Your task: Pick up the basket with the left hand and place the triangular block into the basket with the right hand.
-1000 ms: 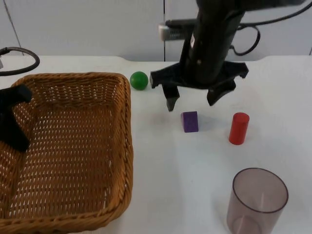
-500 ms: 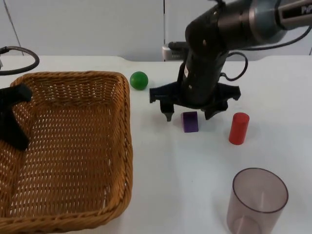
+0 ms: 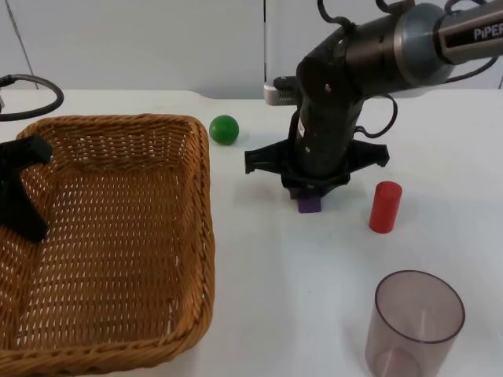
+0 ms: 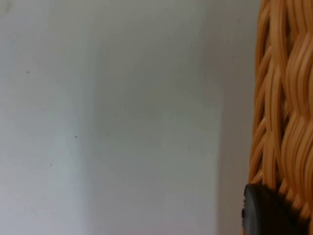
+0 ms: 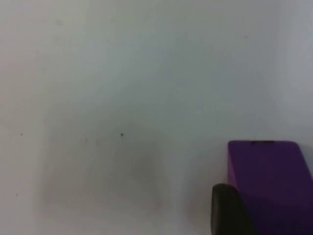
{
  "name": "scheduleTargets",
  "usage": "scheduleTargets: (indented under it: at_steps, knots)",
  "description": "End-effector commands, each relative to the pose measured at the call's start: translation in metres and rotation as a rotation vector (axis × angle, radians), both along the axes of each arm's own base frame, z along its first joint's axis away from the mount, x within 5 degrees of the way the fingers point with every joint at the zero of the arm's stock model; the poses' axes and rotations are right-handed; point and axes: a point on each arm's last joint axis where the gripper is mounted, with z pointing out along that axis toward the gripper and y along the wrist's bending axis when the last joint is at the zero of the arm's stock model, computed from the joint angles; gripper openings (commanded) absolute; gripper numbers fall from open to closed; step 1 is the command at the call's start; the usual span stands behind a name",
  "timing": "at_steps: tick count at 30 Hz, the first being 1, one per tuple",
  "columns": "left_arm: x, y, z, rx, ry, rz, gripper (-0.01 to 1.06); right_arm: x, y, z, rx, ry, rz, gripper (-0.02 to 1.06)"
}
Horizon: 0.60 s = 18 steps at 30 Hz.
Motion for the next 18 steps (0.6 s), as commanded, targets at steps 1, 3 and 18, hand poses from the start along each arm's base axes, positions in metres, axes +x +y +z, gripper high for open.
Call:
scheduleTargets:
  at_steps: [1,3,18]
  knots:
    - [0.002,-0.003,0.004,-0.027,-0.004,0.02,0.0,0.002,0.003,0.031,0.02,-0.07,0.025,0.0]
    - [0.002,-0.003,0.004,-0.027,-0.004,0.02,0.0,0.001,0.002,0.045,0.012,-0.088,0.038,0.0]
    - [0.002,-0.003,0.004,-0.029,-0.001,0.018,0.0,-0.045,-0.029,0.204,-0.118,-0.146,0.326,0.0]
